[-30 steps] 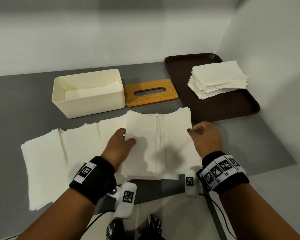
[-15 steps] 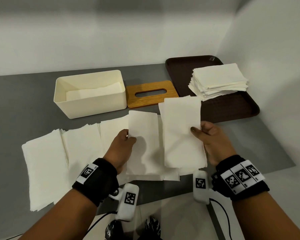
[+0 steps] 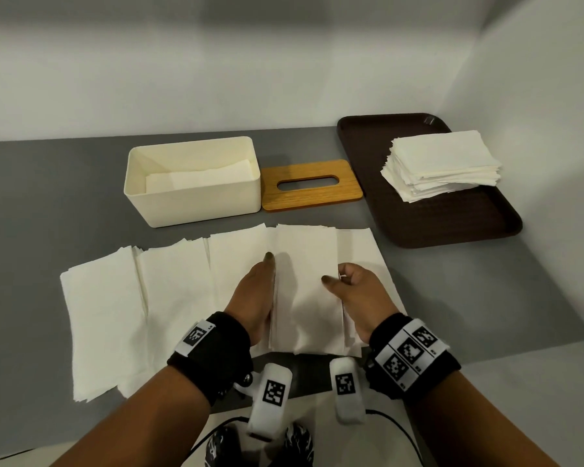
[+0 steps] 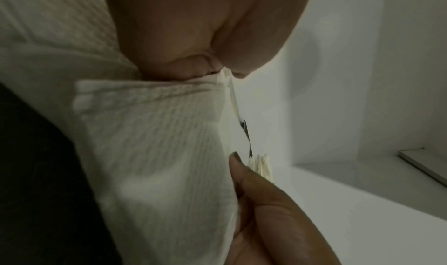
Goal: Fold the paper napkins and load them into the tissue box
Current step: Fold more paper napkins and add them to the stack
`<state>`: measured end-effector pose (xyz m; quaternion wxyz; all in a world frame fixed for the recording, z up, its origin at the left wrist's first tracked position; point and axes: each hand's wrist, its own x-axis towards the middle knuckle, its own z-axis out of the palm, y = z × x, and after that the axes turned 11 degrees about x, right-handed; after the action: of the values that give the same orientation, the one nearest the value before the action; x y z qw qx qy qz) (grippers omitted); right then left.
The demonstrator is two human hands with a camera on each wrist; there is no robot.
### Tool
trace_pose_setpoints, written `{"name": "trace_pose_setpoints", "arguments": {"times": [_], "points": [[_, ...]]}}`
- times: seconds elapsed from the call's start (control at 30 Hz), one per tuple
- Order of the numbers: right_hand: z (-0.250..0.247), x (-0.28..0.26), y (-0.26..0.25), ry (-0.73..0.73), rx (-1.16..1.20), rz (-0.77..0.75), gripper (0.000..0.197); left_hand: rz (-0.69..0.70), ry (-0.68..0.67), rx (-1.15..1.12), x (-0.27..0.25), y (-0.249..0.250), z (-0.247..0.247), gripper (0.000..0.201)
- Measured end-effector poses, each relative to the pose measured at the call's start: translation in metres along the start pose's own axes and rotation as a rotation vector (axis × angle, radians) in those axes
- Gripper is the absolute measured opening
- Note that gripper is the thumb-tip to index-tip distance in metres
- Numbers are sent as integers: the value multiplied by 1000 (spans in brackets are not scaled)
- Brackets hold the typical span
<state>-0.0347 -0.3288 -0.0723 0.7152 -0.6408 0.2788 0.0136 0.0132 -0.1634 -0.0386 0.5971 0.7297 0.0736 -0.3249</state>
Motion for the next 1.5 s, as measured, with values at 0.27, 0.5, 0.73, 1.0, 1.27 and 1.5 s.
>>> {"name": "trace_pose_setpoints", "arguments": {"times": [0.27,0.5,0.73,1.0,1.27,1.5], "points": [[-2,-1,-11,140,-154,-131,20,72,41,56,6,-4,-2,26],[-13,-6,-28,38,-201,-60,30,35,52,-17,4,2,-6,40],[-19,-22,-24,14,-257,-80,15,22,137,-101,12,-4,-5,30],[-3,-33,-11,-19,-158,16,12,-11,160,-102,10,0,3,39],[-5,-18,-19,48,-210,-14,16,-19,84,-74,6,-5,-1,23],[2,-3,-30,109,-274,-90,42,35,-62,109,-5,-6,1,32]]}}
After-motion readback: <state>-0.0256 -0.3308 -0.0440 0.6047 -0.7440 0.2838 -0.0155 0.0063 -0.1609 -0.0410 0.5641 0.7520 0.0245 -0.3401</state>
